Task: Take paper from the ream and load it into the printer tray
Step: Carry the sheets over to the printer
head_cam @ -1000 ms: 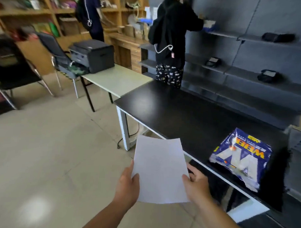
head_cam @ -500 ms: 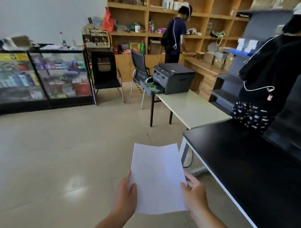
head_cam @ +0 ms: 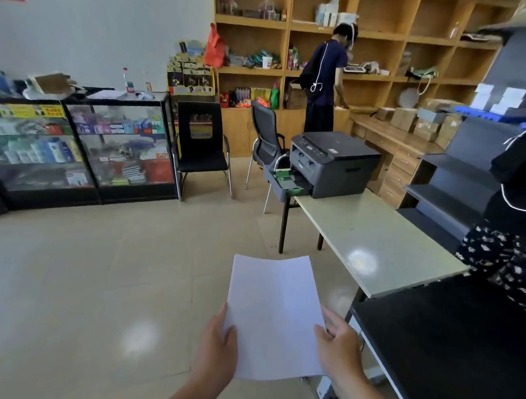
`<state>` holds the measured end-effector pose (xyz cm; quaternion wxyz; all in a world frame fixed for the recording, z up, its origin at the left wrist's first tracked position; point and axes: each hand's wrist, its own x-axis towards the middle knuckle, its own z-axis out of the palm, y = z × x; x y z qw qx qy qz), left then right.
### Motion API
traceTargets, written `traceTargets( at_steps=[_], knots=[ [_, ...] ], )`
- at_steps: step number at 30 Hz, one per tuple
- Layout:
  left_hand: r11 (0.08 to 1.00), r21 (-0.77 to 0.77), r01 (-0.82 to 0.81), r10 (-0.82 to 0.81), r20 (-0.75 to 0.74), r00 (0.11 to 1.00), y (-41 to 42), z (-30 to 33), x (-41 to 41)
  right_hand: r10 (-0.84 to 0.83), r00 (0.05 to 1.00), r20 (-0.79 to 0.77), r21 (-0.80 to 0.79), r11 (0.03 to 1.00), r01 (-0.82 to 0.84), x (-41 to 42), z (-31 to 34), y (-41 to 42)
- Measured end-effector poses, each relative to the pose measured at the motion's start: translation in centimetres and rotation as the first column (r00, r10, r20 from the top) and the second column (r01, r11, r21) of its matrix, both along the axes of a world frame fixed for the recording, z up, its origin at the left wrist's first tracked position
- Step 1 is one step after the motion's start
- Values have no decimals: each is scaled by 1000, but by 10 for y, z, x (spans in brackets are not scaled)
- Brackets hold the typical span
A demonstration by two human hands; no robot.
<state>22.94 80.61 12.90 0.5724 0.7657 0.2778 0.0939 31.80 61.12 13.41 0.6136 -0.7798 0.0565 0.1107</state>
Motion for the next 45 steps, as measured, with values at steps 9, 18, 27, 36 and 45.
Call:
traceTargets(
  at_steps=[9,18,27,36,45],
  knots=[
    [995,-16,-99,99,-6,995,32,19,162,121,992,15,-26,992,-121,185,22,42],
    [991,-69,-118,121,45,992,117,-1,307,151,988,19,-37,988,-150,334,10,131],
    [981,-122,-150,151,4,988,262,-33,472,152,988,19,-58,987,-150,500,6,266],
    [991,-64,-120,119,-29,993,370,-43,619,103,995,-13,-34,994,-103,633,-8,364],
    [998,68,7,1,-119,993,439,-57,787,-48,996,-75,11,999,49,767,-29,415]
  ],
)
